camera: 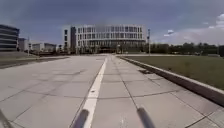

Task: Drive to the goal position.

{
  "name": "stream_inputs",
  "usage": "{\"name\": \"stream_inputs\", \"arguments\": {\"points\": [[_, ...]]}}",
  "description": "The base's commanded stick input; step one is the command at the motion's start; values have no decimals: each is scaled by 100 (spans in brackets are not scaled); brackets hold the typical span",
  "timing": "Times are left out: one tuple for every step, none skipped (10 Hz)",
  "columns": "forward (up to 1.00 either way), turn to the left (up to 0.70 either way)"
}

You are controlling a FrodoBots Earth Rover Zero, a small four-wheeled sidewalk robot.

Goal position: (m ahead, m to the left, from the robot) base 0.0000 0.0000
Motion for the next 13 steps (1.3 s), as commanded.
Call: {"name": "stream_inputs", "arguments": {"points": [[7, 0], [7, 0], [6, 0], [6, 0], [6, 0], [6, 0], [7, 0], [7, 0], [7, 0], [7, 0], [7, 0], [7, 0], [7, 0]]}}
